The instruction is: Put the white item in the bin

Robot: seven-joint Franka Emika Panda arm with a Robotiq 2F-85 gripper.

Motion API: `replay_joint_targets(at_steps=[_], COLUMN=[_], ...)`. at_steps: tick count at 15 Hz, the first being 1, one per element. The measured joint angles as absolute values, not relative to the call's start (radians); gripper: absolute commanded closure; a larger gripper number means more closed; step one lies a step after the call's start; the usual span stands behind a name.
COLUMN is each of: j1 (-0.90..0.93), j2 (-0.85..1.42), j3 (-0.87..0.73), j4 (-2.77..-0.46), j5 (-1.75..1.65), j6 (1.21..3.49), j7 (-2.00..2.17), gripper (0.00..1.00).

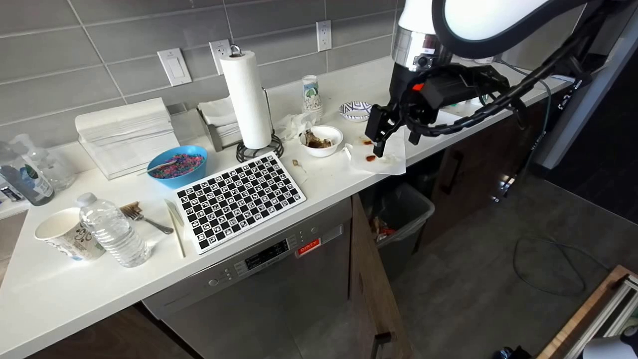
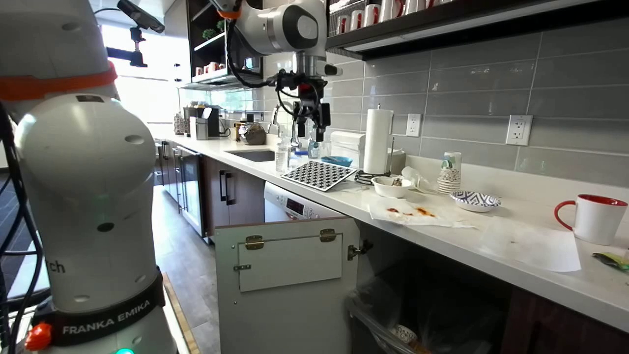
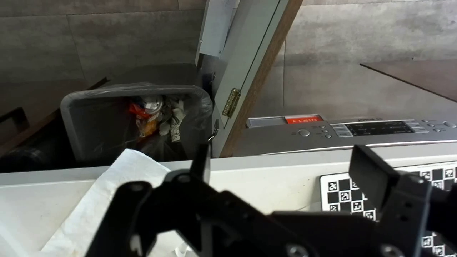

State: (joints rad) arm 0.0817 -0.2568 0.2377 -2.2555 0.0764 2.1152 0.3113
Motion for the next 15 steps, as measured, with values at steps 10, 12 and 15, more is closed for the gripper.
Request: replay_joint_targets(at_steps=[10, 12, 15], j1=[-0.101, -0.139, -0.189], j2=[-0.29, -0.28, -0.255], j3=[0.062, 0.019, -0.037], j4=[-2.262, -2.262, -2.261], j5=[-0.134, -0.14, -0.14], j6=[2.202, 2.229, 2.251], j7=[0.428, 0.428, 0.437], gripper=[0.0, 0.0, 0.0])
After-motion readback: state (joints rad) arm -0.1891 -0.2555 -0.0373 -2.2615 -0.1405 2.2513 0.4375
